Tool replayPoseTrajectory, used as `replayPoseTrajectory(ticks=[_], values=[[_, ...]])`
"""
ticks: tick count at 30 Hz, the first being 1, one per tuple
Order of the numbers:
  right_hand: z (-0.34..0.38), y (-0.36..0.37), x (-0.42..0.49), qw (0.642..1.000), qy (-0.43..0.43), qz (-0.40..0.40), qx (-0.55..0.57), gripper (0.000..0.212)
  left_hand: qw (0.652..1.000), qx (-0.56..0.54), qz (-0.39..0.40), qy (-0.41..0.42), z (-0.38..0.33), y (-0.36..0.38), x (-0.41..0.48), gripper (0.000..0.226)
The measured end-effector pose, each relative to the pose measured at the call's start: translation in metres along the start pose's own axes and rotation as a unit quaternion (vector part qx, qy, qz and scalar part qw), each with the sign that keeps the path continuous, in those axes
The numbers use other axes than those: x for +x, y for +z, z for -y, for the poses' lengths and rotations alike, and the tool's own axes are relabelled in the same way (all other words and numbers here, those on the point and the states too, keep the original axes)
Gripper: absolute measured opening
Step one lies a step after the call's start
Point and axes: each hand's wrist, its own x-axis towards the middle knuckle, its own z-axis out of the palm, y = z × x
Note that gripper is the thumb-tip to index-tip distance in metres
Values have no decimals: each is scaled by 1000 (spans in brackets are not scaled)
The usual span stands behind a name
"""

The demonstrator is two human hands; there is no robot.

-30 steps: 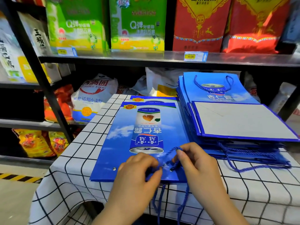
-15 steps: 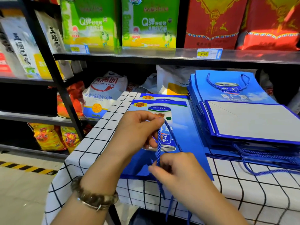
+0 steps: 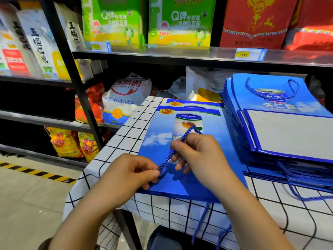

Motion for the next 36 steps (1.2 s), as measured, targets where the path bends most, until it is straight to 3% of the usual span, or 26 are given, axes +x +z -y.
replayPoseTrajectory(ticks=[6,12,15,17,19,23,27,30,36], values=[[-7,19,-1,998,-2,63,-1,21,998,-9,-50,28,5,-5,-3,16],[-12,24,2,994,-22,84,-60,19,992,75,-86,62,15,-4,-2,18],[-18,21,5,993,-18,46,-110,25,974,162,-117,106,28,-8,-5,4],[-22,17,7,988,-17,21,-155,28,950,262,-104,132,39,-14,-7,47],[-24,17,7,983,-13,19,-181,33,950,276,-87,114,46,-20,-9,71],[-25,24,6,976,-17,28,-213,38,953,264,-84,120,52,-22,-9,81],[-21,30,7,977,-23,35,-208,30,937,298,-101,152,49,-25,-9,89],[-19,32,7,980,-23,39,-194,28,907,346,-125,205,48,-25,-10,77],[-14,33,7,988,-10,42,-147,28,884,362,-169,244,44,-21,-11,66]])
